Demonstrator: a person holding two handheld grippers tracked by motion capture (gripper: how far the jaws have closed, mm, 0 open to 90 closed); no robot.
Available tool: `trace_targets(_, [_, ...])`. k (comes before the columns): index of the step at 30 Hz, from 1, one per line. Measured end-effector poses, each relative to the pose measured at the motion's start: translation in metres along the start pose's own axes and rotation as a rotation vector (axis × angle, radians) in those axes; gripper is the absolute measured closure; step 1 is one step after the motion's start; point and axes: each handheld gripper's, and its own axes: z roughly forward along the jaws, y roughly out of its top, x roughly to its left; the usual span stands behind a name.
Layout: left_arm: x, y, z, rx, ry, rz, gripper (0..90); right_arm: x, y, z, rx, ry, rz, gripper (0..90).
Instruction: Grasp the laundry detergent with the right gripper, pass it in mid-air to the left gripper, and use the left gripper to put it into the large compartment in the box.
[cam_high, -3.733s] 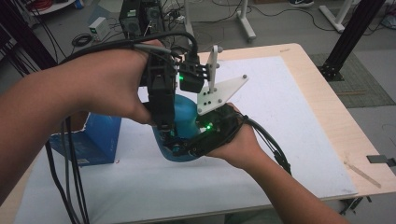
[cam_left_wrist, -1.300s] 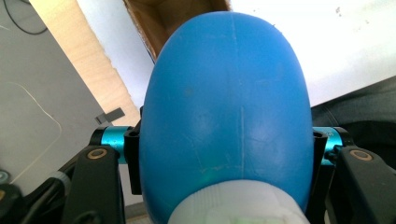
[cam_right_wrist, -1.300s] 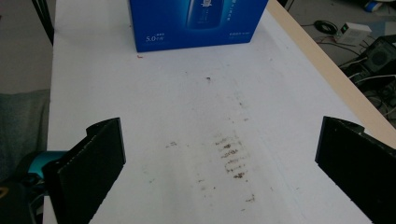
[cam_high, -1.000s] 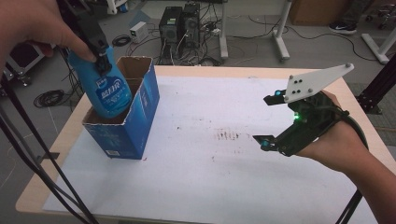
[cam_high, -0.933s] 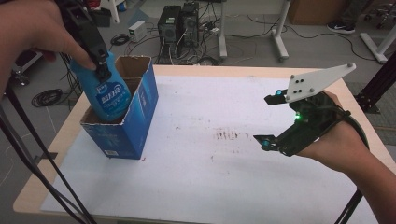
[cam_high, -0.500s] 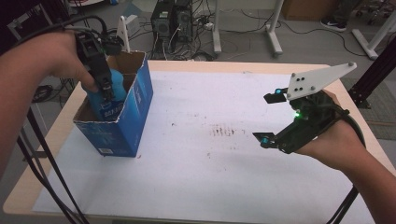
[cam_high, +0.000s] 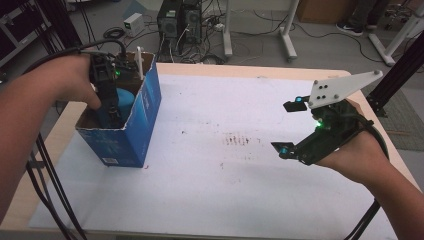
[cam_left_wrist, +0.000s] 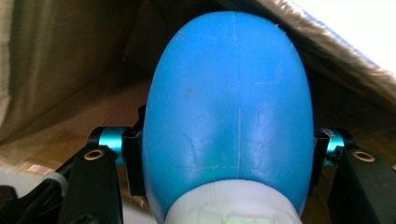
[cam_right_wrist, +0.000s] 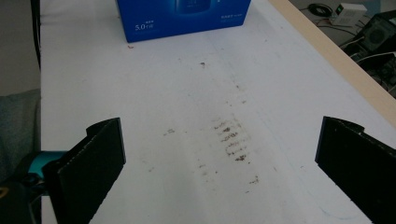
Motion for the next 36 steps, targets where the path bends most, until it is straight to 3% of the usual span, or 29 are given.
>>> trace_targets(3, [0.002, -0.001, 0.006, 0.003, -0.019, -0.007, 37.6, 0.0, 0.0, 0.0, 0.001, 0.0, 0.0, 0.7])
trace_targets(4, [0.005, -0.003, 0.008, -0.029, -0.034, -0.017, 37.6, 0.001, 0.001, 0.0, -0.001, 0.0, -0.001, 0.7])
trace_targets(7, [0.009, -0.005, 0.008, -0.033, -0.057, -0.028, 37.6, 0.002, 0.001, 0.001, 0.004, 0.0, -0.006, 0.7])
trace_targets(12, [0.01, -0.006, 0.006, -0.046, -0.071, -0.053, 36.4, 0.002, 0.001, 0.0, 0.003, -0.003, -0.003, 0.7])
trace_targets(15, [0.01, -0.005, 0.002, -0.048, -0.065, -0.051, 31.9, 0.002, 0.001, 0.0, -0.001, -0.007, -0.003, 0.7])
trace_targets(17, [0.01, -0.005, 0.001, -0.053, -0.055, -0.058, 23.6, 0.002, 0.001, 0.0, -0.002, -0.008, -0.005, 0.7])
trace_targets(23, [0.013, -0.007, -0.01, -0.066, -0.052, -0.096, 21.4, 0.002, 0.002, 0.0, -0.003, -0.002, -0.003, 0.7])
trace_targets(29, [0.01, -0.009, -0.022, -0.07, -0.044, -0.084, 20.0, 0.001, 0.001, -0.003, -0.003, -0.001, -0.002, 0.7])
trace_targets(36, [0.0, -0.011, -0.047, -0.084, -0.016, -0.066, 15.3, -0.004, 0.002, -0.006, 0.013, 0.007, 0.002, 0.7])
